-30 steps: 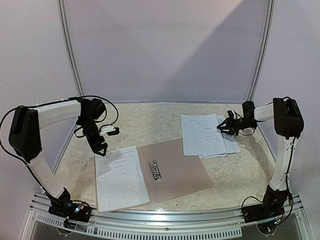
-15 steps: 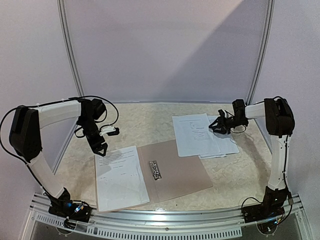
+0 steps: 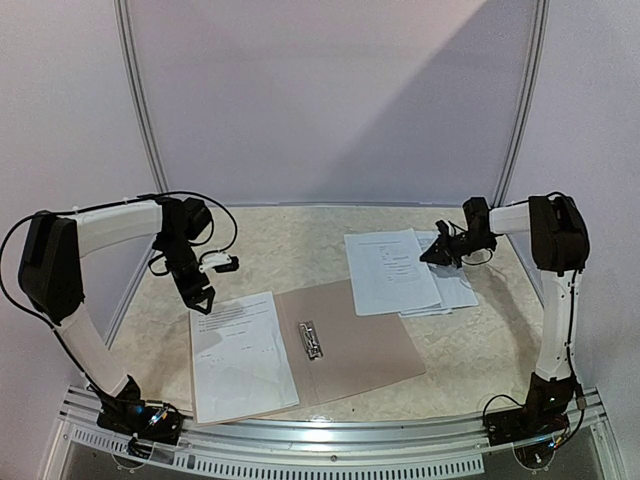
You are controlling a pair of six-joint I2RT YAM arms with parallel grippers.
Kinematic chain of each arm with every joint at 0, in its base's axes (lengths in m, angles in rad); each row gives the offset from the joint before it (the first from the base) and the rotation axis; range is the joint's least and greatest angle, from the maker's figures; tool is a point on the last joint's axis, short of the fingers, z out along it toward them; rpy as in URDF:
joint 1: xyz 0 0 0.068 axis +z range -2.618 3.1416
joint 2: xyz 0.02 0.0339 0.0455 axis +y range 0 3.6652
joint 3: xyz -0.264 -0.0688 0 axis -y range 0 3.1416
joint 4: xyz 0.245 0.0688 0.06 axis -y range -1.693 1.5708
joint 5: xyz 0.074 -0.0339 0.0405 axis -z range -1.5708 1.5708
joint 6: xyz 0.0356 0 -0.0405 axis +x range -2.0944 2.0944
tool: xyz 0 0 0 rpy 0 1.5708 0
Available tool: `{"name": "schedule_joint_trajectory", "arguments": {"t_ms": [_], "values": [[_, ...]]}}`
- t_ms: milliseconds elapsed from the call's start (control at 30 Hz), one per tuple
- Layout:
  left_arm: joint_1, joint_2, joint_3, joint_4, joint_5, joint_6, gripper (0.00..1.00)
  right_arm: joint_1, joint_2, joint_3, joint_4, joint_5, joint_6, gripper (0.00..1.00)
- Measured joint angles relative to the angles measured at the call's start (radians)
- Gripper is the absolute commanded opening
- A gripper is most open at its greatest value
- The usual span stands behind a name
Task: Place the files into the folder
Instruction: Pick up the file from the center of the board, then pass from the right arm to the left
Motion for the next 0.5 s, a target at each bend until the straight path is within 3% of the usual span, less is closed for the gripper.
{"name": "schedule_joint_trajectory", "arguments": {"t_ms": [133, 233, 500], "values": [[0.000, -0.002, 0.016, -0.024, 0.035, 0.010, 0.84, 0.036, -0.115, 0.009, -0.074, 0.068, -0.053, 0.00], [0.000, -0.016, 0.050, -0.050, 0.080, 0.018, 0.99, 0.114, -0.234, 0.058, -0.153, 0.150, -0.123, 0.00], [0.019, -0.174, 0.177, -0.124, 0.283, 0.052, 1.00, 0.583, -0.517, 0.222, -0.315, 0.452, -0.422, 0.00]]}}
